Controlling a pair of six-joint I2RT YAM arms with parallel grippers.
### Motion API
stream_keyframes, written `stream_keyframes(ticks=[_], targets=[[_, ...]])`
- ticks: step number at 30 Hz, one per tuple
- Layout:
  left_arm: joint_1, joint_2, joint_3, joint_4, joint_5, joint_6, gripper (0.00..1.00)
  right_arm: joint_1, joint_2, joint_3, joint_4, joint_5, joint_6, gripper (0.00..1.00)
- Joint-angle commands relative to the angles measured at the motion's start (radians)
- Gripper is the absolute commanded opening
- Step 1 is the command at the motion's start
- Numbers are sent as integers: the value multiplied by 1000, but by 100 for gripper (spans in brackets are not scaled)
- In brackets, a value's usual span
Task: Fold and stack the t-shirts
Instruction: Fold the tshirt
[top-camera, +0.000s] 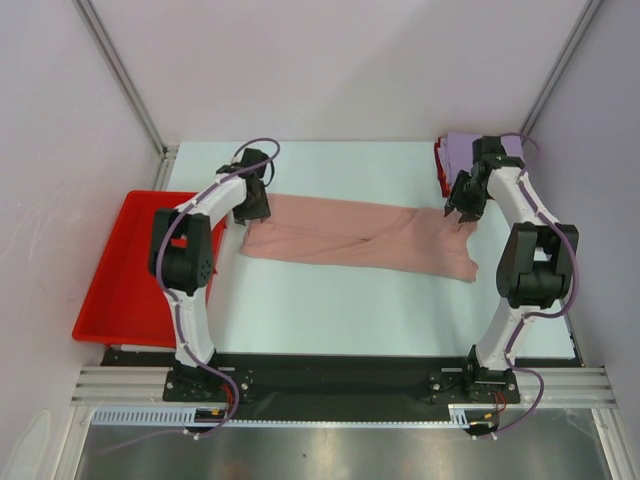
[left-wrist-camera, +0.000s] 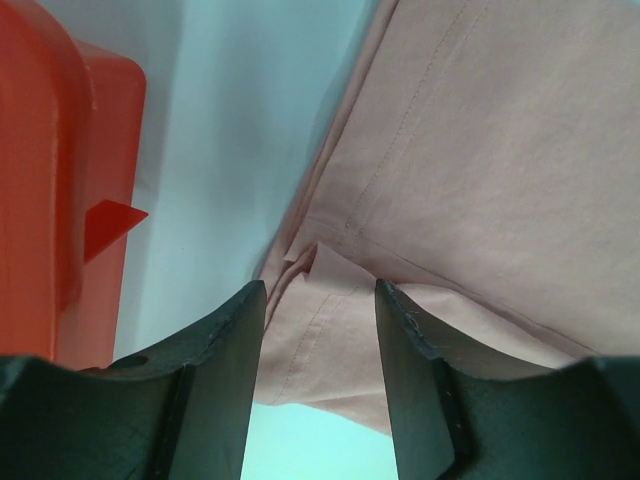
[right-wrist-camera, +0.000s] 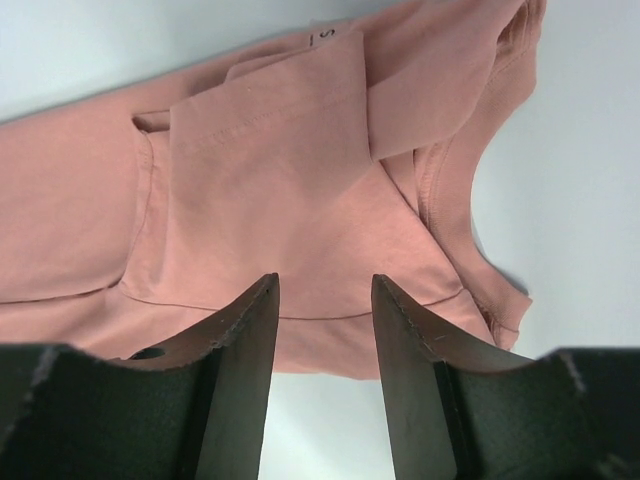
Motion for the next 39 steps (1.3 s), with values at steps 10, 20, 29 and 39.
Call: stream_keyframes(ticks=[10,20,29,39], targets=[[-3,44,35,28,13,-12,28,7,-95,-88,17,-17,-9,48],[-3,-59,11,32,-82,-17,0,24,-142,-197,34,-27,11,49],[-3,-18,47,32,-114,-18,0,24,-211,-340,65,-50,61,49],[-22,-47,29,11,-199,14,76,-44,-293,-429,30,8,138,42]])
